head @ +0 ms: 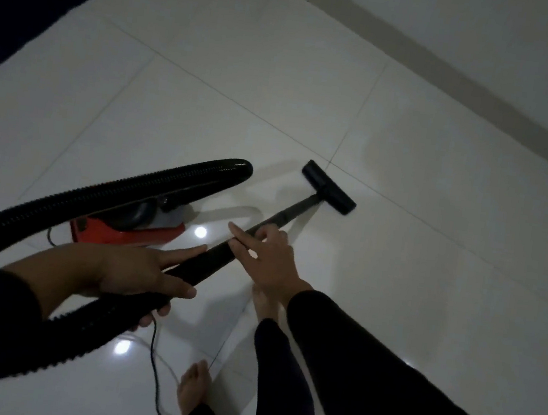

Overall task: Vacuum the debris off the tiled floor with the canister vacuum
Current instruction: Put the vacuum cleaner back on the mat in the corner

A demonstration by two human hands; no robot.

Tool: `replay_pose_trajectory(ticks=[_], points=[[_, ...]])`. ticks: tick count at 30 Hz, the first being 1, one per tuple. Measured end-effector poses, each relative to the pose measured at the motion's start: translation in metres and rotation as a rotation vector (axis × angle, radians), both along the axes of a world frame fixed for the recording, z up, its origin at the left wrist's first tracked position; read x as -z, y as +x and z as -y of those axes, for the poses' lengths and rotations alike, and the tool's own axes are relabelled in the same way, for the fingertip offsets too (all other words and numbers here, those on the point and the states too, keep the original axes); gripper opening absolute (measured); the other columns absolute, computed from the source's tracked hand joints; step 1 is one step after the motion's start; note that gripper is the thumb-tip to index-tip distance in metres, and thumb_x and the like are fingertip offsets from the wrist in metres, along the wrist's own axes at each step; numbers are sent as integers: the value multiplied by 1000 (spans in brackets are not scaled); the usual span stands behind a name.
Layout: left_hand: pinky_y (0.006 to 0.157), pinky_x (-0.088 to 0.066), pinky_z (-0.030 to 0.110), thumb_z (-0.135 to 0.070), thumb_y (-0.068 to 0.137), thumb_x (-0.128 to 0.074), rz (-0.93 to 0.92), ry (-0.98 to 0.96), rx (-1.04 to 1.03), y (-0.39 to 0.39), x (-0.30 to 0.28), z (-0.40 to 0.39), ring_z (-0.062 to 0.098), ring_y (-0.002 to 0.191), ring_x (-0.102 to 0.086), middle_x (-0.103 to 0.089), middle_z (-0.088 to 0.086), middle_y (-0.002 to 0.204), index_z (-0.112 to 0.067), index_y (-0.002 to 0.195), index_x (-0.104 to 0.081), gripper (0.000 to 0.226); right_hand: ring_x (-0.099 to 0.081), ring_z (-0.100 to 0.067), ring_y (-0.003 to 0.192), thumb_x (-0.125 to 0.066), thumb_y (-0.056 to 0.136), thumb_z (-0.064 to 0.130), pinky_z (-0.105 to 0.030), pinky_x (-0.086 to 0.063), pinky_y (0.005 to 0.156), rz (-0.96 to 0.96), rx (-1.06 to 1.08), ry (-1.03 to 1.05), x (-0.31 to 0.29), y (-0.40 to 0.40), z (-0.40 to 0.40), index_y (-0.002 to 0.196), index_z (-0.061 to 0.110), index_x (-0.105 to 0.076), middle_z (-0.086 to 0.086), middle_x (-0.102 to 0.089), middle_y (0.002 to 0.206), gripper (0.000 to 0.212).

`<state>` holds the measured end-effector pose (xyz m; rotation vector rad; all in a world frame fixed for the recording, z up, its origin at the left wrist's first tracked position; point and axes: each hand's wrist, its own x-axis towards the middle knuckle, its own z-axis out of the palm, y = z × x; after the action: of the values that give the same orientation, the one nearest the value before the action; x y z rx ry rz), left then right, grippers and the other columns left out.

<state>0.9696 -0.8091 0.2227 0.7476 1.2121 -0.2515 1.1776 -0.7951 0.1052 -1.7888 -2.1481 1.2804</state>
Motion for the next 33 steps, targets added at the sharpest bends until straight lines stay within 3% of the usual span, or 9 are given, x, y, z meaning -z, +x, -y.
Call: replay_pose_trajectory(ticks=[6,9,12,17,21,24,28,30,33], points=[[53,-51,30,-19,86,-66,-98,77,212,-36,22,-83,16,54,-59,-62,9,82,-61,134,-22,78,-47,-24,119,-40,90,54,-50,-40,102,-167,-459,162,58,2,-89,143,40,-39,-5,-53,131,54],[52,-50,22,-9,85,-64,-218,204,372,-54,30,-104,4,47,-59,-60,-2,83,-62,131,-24,81,-51,-21,101,-52,94,35,-33,-43,92,-229,-602,212,76,-18,-122,147,38,-30,-5,-53,121,57],[57,-43,7,-21,86,-66,-396,361,571,-71,36,-111,-13,53,-58,-55,-24,89,-71,122,-17,78,-49,-20,84,-55,95,24,-19,-38,78,-273,-720,219,88,-47,-143,147,38,-18,-7,-48,112,65],[72,-38,15,-43,88,-59,-719,525,741,-112,67,-95,-3,73,-48,-48,-29,87,-72,124,-17,62,-52,-21,76,-50,94,28,-22,-43,75,-338,-907,242,122,-98,-158,142,53,-20,-1,-49,111,62],[109,-8,67,-60,86,-47,-1151,891,849,-149,119,-66,3,127,-41,-54,-25,125,-62,135,-23,55,-48,-12,82,-54,95,29,-11,-37,77,-380,-990,224,156,-131,-163,127,78,-15,5,-42,103,70],[92,-5,84,-57,70,-63,-1357,1495,510,-166,171,-40,26,138,-32,-52,-2,139,-48,122,-57,54,-50,-10,85,-61,89,41,-12,-39,79,-457,-987,264,180,-154,-162,130,74,-23,0,-46,99,65],[99,2,75,-64,68,-48,-1398,1599,-315,-169,235,-27,37,142,17,9,7,160,-53,127,-48,61,-49,13,119,-74,75,47,-3,-34,97,-655,-901,193,203,-181,-153,130,72,-27,28,-56,125,75],[110,1,63,-50,75,-61,-1155,1591,-675,-169,259,-27,29,144,18,18,5,158,-56,131,-40,59,-32,27,125,-73,75,44,4,-27,97,-665,-921,171,208,-189,-149,128,76,-19,56,-36,128,82],[116,-25,46,-30,85,-65,-605,1609,-973,-175,282,-19,11,144,-20,-17,-4,158,-57,137,-28,69,-34,28,124,-69,83,39,2,-31,95,-573,-976,168,209,-204,-137,128,78,-10,60,-29,128,84]])
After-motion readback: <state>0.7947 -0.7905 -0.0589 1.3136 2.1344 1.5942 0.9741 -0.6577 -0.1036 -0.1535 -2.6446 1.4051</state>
